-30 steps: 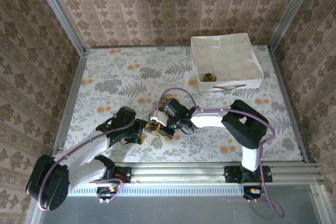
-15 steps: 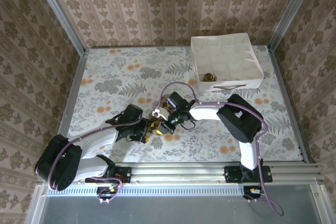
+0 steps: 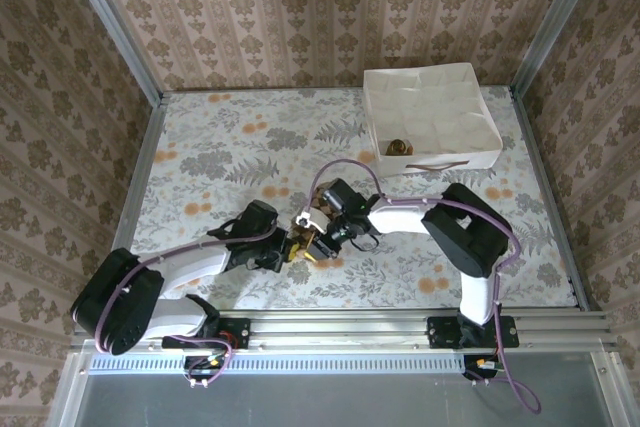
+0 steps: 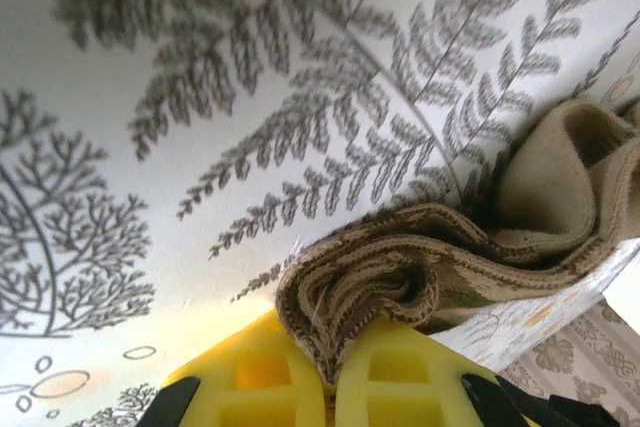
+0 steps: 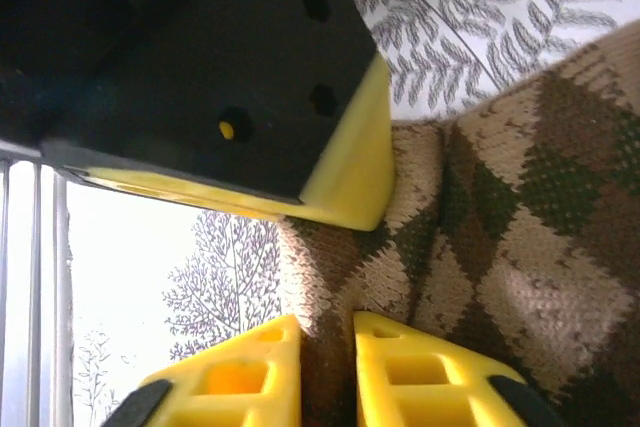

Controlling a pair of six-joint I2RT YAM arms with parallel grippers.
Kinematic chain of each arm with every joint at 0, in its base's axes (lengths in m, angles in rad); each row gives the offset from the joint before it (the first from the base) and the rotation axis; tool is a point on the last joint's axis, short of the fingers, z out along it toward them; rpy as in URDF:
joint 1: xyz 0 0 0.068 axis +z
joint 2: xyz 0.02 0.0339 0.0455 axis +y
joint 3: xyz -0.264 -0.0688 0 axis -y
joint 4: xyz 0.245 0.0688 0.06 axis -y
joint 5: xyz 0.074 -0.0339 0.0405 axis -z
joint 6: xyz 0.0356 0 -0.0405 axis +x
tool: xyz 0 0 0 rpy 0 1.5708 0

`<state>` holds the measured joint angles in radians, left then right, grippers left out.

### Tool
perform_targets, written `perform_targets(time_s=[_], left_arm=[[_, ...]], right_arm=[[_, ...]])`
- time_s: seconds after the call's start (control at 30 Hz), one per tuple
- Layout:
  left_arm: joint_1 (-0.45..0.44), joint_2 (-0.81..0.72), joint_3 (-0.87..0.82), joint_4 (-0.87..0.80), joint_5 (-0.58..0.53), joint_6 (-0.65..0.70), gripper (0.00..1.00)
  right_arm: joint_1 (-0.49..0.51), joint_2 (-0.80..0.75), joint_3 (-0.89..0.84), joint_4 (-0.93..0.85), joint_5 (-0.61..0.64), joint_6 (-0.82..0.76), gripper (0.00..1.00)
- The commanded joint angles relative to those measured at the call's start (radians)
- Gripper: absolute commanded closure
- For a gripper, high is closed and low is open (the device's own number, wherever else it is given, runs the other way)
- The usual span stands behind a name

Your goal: Roll the socks

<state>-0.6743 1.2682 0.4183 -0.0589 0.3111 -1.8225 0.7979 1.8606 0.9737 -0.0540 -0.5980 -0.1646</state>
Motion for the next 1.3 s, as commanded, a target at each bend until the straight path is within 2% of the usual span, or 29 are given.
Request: perform_targets(time_s=[0.0, 0.07, 0.13, 0.33, 0.47, 0.63, 0.87, 1.07, 1.13, 1.27], left_arm=[[-0.007, 0.009, -0.056, -0.218, -0.009, -0.055, 1.0], [-0.006, -0.019, -0.038, -0.299, -0.016, -0.05, 1.0], [-0.004, -0.04, -0.018, -0.37, -0.02, -0.039, 1.0], [0.008, -0.041, 0.011, -0.421, -0.006, -0.025, 1.0], [0.019, -0.015, 0.029, -0.42, 0.006, -0.013, 1.0], [0.032, 0.021, 0.046, -0.414, 0.016, 0.006, 1.0], [0.037, 0.037, 0.065, -0.415, 0.022, 0.026, 1.0], [0.04, 0.036, 0.059, -0.401, 0.028, 0.026, 1.0], [0.041, 0.031, 0.059, -0.401, 0.029, 0.026, 1.0], [0.049, 0.009, 0.057, -0.41, 0.028, 0.03, 1.0]], right_arm=[[0.053, -0.134, -0.144, 0.059, 0.226, -0.064, 0.73], [0.104, -0.23, -0.224, 0.166, 0.375, -0.121, 0.64], [0.157, -0.281, -0.257, 0.198, 0.506, -0.184, 0.6], [0.326, -0.281, -0.256, 0.222, 0.789, -0.303, 0.58], [0.401, -0.223, -0.224, 0.248, 0.896, -0.352, 0.58], [0.446, -0.166, -0.177, 0.237, 0.917, -0.392, 0.58], [0.448, -0.093, -0.136, 0.246, 0.974, -0.395, 0.59], [0.448, -0.08, -0.104, 0.235, 0.952, -0.372, 0.6], [0.445, -0.07, -0.1, 0.221, 0.939, -0.352, 0.68], [0.431, -0.063, -0.108, 0.195, 0.92, -0.29, 0.95]])
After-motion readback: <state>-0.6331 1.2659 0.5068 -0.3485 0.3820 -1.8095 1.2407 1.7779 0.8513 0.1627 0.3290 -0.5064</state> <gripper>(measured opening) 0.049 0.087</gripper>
